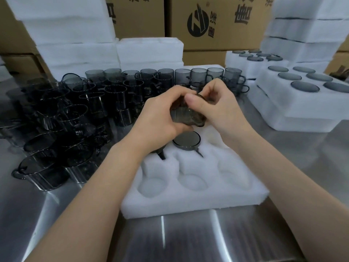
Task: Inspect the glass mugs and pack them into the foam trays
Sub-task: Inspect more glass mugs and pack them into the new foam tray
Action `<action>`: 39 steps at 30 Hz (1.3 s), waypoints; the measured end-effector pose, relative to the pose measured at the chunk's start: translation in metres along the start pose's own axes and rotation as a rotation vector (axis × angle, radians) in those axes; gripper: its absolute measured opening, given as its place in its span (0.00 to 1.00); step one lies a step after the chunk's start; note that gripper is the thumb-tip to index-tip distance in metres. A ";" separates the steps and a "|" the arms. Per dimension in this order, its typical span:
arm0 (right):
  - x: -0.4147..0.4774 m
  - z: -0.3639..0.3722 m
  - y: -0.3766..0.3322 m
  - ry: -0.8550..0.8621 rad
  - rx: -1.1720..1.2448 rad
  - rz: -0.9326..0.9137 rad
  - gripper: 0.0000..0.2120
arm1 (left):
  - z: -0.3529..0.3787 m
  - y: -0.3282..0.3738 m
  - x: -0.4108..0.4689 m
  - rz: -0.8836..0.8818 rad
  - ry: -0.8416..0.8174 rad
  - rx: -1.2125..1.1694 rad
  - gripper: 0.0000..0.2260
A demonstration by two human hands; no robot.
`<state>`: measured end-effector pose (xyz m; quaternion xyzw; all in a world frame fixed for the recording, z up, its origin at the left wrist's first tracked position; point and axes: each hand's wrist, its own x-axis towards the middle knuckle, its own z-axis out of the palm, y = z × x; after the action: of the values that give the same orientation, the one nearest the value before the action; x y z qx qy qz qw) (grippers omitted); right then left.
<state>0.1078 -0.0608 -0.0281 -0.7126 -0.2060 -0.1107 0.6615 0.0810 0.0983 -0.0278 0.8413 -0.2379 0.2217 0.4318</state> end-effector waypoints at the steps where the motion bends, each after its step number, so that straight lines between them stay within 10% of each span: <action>1: 0.000 -0.001 0.000 0.014 0.031 0.006 0.16 | 0.000 0.000 0.000 -0.004 -0.003 0.004 0.29; 8: 0.007 -0.007 -0.002 -0.087 0.389 0.190 0.03 | 0.000 0.001 0.000 -0.053 0.048 -0.193 0.27; 13: 0.008 -0.011 -0.004 -0.276 0.534 0.273 0.25 | -0.004 -0.003 0.002 -0.145 0.136 -0.361 0.21; 26: 0.003 -0.003 0.001 -0.068 0.053 0.085 0.19 | 0.000 0.001 0.000 -0.083 -0.025 0.002 0.26; 39: 0.004 -0.006 0.000 -0.080 0.235 0.103 0.09 | -0.003 0.002 0.001 -0.101 0.211 -0.183 0.24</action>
<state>0.1120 -0.0660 -0.0253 -0.6435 -0.2069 -0.0234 0.7366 0.0802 0.0994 -0.0244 0.7815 -0.1680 0.2643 0.5396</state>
